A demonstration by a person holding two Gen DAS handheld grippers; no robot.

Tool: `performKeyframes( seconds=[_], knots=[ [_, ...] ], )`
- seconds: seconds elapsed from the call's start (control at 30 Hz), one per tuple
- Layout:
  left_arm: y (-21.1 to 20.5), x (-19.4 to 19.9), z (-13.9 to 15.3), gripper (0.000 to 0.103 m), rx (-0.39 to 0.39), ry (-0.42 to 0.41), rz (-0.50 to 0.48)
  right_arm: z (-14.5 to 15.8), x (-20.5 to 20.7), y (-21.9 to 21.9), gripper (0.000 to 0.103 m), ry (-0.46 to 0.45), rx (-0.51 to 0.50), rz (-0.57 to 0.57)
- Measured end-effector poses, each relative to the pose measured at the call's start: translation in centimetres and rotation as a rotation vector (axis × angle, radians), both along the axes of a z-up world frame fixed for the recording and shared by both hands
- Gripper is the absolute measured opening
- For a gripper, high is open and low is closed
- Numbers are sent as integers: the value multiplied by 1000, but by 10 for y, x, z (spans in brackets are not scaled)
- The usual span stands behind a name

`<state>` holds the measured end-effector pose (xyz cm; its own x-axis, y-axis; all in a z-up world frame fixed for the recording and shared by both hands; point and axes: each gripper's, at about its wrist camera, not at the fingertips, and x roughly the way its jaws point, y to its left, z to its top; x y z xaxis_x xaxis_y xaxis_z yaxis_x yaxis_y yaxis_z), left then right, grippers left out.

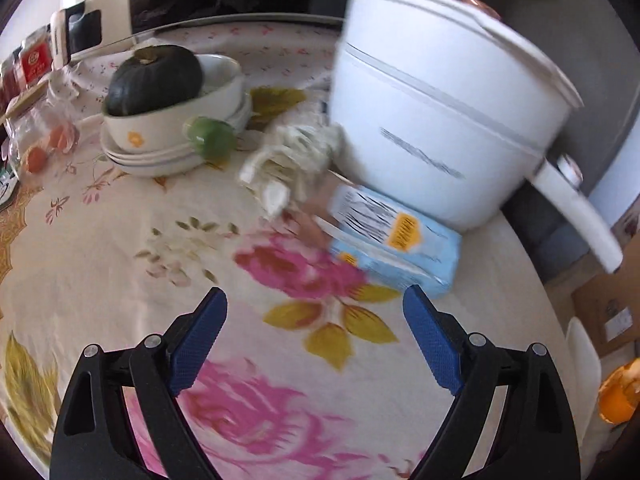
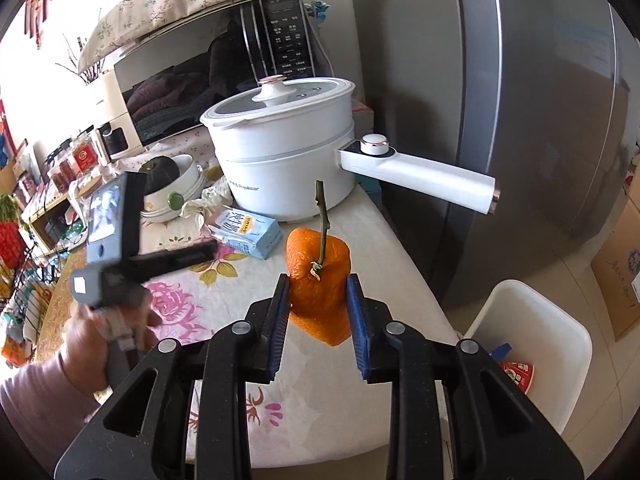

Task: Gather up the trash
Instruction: 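Grasp the crumpled white tissue with the left tool while the right tool holds the pepper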

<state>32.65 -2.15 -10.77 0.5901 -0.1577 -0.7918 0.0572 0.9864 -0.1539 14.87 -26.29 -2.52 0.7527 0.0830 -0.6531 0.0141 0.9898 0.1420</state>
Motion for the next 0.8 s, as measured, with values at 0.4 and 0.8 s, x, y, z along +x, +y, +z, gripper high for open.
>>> performKeyframes(
  seconds=[0.4, 0.8],
  knots=[
    [41, 62, -19, 76, -436, -48, 160, -12, 14, 21, 27, 38, -38, 47],
    [53, 72, -22, 5, -493, 28, 187, -12, 13, 22, 27, 42, -31, 48]
  ],
)
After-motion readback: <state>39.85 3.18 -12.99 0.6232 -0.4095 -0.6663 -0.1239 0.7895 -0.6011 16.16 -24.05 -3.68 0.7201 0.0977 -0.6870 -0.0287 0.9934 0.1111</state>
